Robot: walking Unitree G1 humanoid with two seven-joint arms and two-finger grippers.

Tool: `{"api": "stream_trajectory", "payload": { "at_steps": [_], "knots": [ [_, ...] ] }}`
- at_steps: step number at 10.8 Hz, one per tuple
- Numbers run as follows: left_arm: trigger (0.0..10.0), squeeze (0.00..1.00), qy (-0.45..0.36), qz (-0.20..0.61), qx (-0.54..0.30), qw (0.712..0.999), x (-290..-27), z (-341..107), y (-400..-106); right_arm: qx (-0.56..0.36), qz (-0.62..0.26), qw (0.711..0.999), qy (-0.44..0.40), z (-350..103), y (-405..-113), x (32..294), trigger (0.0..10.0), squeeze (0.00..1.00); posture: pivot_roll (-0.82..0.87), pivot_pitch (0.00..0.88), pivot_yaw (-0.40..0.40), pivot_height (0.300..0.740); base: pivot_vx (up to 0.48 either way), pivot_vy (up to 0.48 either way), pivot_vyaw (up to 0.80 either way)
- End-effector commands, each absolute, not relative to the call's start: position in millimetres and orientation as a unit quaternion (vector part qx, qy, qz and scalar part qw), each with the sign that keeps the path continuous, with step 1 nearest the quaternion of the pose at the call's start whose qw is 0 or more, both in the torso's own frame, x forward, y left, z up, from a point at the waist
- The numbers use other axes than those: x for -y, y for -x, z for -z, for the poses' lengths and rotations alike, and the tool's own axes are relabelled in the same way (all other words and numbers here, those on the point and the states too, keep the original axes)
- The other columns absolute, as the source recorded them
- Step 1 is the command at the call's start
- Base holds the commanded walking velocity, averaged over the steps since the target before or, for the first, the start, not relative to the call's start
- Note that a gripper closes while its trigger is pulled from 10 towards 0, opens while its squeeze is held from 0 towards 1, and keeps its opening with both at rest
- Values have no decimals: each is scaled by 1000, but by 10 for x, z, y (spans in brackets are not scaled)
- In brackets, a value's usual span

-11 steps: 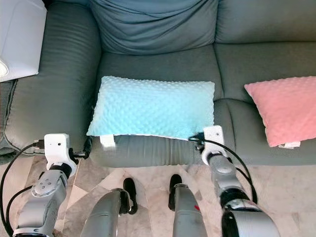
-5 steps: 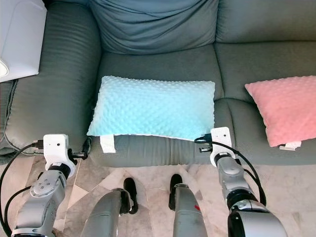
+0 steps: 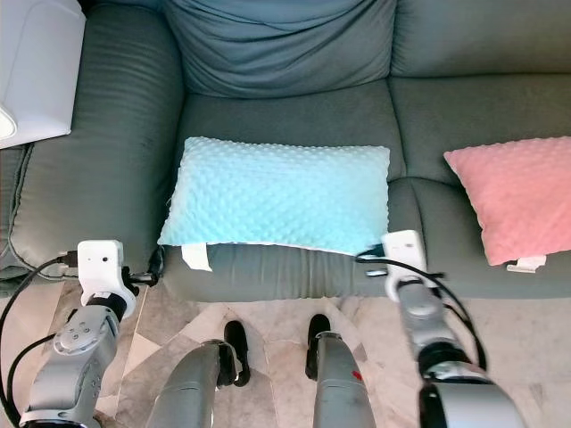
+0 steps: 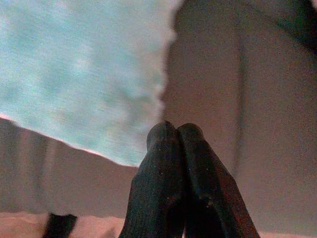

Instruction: Move the pillow to the sofa

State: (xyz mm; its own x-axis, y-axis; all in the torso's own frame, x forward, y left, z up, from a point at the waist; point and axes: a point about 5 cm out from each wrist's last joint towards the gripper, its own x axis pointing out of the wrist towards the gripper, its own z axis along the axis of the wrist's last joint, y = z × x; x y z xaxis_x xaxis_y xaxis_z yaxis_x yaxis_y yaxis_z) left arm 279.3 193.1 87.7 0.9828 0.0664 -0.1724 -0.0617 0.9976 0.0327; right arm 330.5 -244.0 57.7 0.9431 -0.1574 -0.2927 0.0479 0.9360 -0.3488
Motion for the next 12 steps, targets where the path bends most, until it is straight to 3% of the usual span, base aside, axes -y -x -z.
{"api": "stream_trajectory", "payload": {
  "at_steps": [1,3,4,6,10,12],
  "knots": [
    [10000,0,-23,-50,-110,992,-2027,-782,-2709,-205,59,962,171,-371,-3148,2482,0,0,30,472,115,740,0,0,0],
    [10000,0,-23,-50,-111,992,-2022,-779,-2705,-203,68,961,175,-386,-3135,2549,0,0,25,473,115,740,0,0,0],
    [10000,0,-23,-51,-111,992,-2023,-780,-2704,-185,41,970,155,-432,-3201,2437,10000,0,23,473,112,740,0,0,0],
    [10000,0,-22,-52,-110,992,-2019,-780,-2706,-132,18,981,139,-594,-3366,2186,10000,1000,21,471,107,740,0,0,0],
    [10000,0,-17,-50,-111,992,-1973,-762,-2732,-49,5,993,111,-809,-3483,1823,10000,1000,-2,462,100,740,0,0,0],
    [10000,0,-12,-47,-109,993,-1937,-759,-2756,-4,-43,997,59,-906,-3431,1426,10000,1000,-10,453,97,740,0,0,0]
  ]
}}
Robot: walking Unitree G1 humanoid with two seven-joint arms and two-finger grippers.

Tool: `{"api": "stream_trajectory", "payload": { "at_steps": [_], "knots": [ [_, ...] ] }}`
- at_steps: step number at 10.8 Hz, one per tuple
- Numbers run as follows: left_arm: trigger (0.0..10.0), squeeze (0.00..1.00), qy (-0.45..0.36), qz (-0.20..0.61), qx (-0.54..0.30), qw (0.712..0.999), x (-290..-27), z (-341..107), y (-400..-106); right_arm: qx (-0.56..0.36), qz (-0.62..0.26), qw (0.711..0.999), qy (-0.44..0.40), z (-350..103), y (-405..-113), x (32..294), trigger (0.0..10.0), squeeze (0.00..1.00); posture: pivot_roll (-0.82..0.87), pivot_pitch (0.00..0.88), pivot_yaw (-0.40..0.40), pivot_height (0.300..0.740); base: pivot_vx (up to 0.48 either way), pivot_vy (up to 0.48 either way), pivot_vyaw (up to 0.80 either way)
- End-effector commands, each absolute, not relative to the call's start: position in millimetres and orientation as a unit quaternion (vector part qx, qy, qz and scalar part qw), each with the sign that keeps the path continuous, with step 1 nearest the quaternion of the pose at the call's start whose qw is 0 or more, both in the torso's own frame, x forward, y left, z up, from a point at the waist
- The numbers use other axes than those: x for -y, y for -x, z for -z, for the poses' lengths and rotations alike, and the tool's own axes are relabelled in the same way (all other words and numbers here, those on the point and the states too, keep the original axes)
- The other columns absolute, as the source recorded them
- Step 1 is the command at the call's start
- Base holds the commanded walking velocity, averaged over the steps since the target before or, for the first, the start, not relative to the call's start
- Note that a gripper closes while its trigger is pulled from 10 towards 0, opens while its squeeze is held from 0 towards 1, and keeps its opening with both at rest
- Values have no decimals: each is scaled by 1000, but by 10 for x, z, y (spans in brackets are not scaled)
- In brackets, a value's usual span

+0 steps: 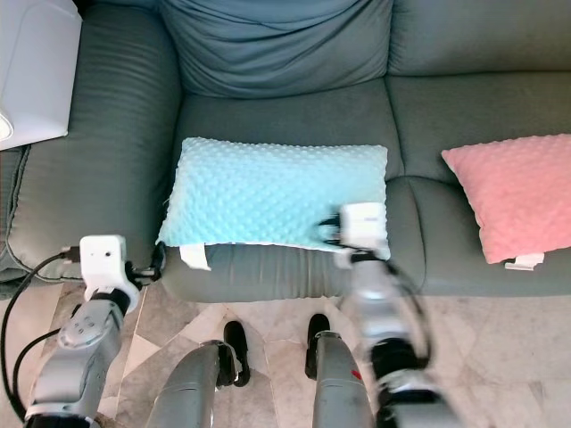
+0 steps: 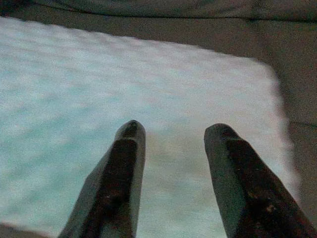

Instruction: Move the pillow to the sofa

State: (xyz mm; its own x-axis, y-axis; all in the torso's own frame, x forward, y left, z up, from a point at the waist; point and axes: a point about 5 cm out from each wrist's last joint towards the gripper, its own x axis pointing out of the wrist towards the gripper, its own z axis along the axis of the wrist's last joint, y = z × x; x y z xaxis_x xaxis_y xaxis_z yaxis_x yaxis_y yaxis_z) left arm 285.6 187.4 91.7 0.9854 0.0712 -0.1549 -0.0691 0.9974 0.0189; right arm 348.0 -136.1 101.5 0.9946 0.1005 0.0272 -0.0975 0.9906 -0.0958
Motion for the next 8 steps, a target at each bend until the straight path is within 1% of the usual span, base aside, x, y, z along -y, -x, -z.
{"api": "stream_trajectory", "payload": {
  "at_steps": [1,2,3,4,5,6,8],
  "knots": [
    [10000,0,-12,-48,-109,993,-1939,-757,-2756,-17,-65,998,22,-865,-3389,1281,10000,1000,-11,451,95,740,0,0,0],
    [10000,0,-11,-49,-109,993,-1943,-756,-2758,-35,-93,995,9,-760,-3282,1140,10000,1000,-15,452,94,740,0,0,0],
    [10000,0,-11,-49,-110,993,-1934,-748,-2760,-58,-112,992,12,-654,-3180,1107,10000,1000,-17,453,93,740,0,0,0],
    [10000,0,-9,-48,-111,993,-1918,-739,-2758,-83,-108,991,15,-541,-3131,1179,10000,1000,-20,456,93,740,0,0,0],
    [10000,0,-8,-47,-112,993,-1907,-732,-2757,-117,-110,987,21,-408,-3106,1299,10000,1000,-20,456,93,740,0,0,0],
    [10000,0,-8,-47,-112,993,-1902,-731,-2757,-129,-104,986,29,-359,-3107,1427,10000,1000,-19,458,94,740,0,0,0],
    [10000,0,-9,-48,-113,992,-1917,-732,-2754,-161,-73,982,69,-324,-3161,1792,10000,1000,-8,465,98,740,0,0,0]
  ]
}}
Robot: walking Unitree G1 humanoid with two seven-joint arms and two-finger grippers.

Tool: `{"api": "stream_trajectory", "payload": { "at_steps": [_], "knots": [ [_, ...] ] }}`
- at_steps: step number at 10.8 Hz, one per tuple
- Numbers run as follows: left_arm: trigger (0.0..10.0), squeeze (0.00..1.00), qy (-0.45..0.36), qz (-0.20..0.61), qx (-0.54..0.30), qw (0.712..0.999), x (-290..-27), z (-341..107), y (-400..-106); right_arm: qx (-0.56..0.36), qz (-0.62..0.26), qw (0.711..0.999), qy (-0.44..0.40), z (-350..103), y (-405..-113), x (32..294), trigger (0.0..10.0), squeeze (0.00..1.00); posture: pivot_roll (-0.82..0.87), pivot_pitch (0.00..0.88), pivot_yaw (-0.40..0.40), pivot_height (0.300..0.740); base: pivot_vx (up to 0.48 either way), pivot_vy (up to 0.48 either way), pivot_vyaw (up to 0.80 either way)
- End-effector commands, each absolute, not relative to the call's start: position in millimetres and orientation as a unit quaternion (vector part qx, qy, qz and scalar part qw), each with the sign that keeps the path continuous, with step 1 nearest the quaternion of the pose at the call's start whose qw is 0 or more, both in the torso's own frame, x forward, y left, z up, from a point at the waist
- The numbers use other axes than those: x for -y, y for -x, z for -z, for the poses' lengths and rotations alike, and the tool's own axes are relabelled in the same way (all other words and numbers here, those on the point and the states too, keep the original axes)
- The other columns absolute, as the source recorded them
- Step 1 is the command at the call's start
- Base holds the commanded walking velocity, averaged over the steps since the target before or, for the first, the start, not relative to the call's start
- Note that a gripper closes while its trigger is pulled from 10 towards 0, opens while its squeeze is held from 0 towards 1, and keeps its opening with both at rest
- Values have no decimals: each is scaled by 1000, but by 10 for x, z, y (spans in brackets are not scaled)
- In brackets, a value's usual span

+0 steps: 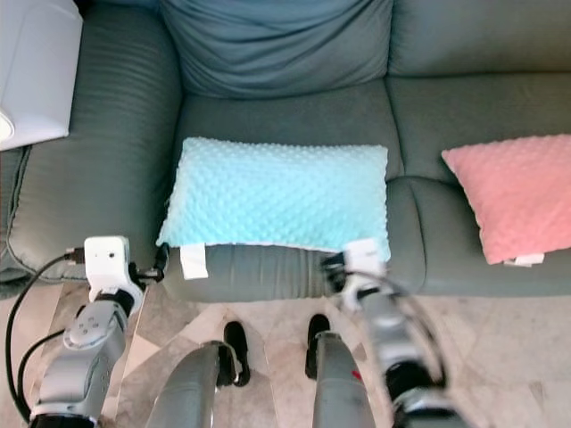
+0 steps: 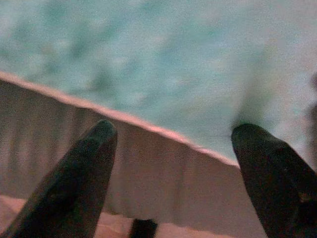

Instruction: Move the pillow to the sofa

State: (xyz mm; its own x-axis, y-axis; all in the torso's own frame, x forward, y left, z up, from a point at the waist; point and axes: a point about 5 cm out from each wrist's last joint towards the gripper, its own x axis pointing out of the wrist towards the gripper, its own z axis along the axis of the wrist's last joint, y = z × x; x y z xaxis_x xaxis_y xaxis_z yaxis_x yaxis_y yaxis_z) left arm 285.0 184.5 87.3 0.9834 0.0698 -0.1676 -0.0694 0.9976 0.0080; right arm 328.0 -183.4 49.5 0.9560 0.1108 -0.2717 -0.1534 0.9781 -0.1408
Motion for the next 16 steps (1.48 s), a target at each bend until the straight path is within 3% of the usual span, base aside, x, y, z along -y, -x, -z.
{"api": "stream_trajectory", "payload": {
  "at_steps": [1,3,5,6,7,12,16],
  "knots": [
    [10000,0,-10,-49,-113,992,-1923,-732,-2750,-165,-63,981,79,-333,-3175,1869,10000,1000,-5,466,99,740,0,0,0],
    [10000,0,-15,-51,-116,992,-1951,-728,-2730,-169,-33,981,91,-378,-3220,2056,10000,1000,7,471,107,740,0,0,0],
    [10000,0,-17,-51,-116,992,-1962,-730,-2726,-154,-42,985,67,-421,-3256,2010,10000,1000,16,473,113,740,0,0,0],
    [10000,0,-21,-52,-113,992,-1978,-748,-2740,-143,-52,987,50,-459,-3300,1931,10000,243,24,471,119,740,0,0,0],
    [10000,0,-22,-51,-111,992,-1982,-766,-2750,-135,-58,988,54,-512,-3352,1872,10000,0,29,470,119,740,0,0,0],
    [10000,0,-20,-46,-107,993,-1973,-781,-2750,-38,-118,992,-19,-912,-3595,1285,10000,0,32,457,119,740,0,0,0],
    [10000,0,-15,-49,-111,992,-1956,-751,-2717,-18,-144,989,-20,-1001,-3617,1051,10000,0,22,467,106,740,0,0,0]
  ]
}}
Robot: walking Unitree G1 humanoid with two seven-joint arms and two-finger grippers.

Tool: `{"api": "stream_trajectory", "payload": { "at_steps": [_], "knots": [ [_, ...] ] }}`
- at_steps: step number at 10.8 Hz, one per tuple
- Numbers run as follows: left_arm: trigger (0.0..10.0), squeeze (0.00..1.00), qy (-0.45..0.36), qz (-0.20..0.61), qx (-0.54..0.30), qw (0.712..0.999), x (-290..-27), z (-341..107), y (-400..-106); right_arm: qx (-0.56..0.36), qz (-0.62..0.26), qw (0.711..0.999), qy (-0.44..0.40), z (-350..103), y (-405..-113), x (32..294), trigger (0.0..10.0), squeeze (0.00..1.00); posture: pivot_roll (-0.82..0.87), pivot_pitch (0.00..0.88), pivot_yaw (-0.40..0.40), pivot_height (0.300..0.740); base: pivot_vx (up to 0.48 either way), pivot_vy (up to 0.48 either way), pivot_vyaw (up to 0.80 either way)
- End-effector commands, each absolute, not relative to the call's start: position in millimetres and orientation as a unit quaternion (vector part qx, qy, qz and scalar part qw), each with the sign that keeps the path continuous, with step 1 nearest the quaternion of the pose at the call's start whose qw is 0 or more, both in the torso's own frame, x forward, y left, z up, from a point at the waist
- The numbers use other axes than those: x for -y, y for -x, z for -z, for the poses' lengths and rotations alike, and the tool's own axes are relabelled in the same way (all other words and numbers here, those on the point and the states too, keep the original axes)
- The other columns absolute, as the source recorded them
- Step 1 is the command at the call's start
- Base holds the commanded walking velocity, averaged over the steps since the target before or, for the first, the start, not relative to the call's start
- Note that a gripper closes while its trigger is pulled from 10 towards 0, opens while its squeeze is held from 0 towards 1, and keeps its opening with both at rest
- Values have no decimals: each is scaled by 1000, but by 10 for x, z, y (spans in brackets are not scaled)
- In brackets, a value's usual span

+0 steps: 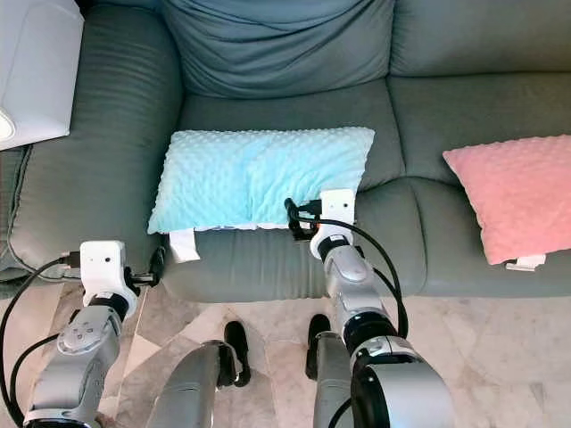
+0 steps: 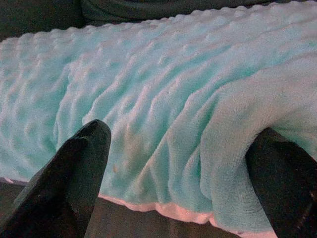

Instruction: Move the pillow to the sofa

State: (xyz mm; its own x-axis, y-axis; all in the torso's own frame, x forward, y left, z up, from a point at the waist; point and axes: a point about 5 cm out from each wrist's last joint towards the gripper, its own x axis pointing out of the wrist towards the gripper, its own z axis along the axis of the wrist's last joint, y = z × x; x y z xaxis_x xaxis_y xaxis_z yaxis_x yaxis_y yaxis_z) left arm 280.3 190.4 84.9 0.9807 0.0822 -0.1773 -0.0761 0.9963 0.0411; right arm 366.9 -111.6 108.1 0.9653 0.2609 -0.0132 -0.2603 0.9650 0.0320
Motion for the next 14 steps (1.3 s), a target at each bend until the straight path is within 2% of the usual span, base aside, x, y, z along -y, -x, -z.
{"api": "stream_trajectory", "payload": {
  "at_steps": [1,3,5,7,10,12,14],
  "knots": [
    [10000,0,-13,-49,-111,993,-1946,-749,-2721,-47,-142,989,9,-912,-3593,1085,10000,0,20,467,100,740,0,0,0],
    [10000,0,-11,-55,-113,992,-1974,-722,-2724,-74,-138,987,42,-763,-3493,1182,10000,0,-9,462,88,740,0,0,0],
    [10000,0,-4,-50,-112,993,-1895,-713,-2745,-130,-82,984,84,-469,-3312,1472,10000,0,-21,451,84,740,0,0,0],
    [10000,0,-1,-49,-110,993,-1893,-705,-2814,-136,-41,984,111,-351,-3109,1645,10000,0,-53,422,74,740,0,0,0],
    [10000,0,-4,-41,-108,993,-1866,-682,-2912,-99,-55,987,118,-384,-2970,1554,10000,0,-97,346,64,740,0,0,0],
    [10000,0,-23,-41,-130,990,-1949,-498,-2828,-106,-78,986,106,-357,-2848,1478,10000,0,-112,280,61,740,0,0,0],
    [10000,0,-35,-41,-142,988,-1986,-371,-2812,-50,-106,992,47,-576,-2996,1376,10000,0,-120,262,71,740,0,0,0]
  ]
}}
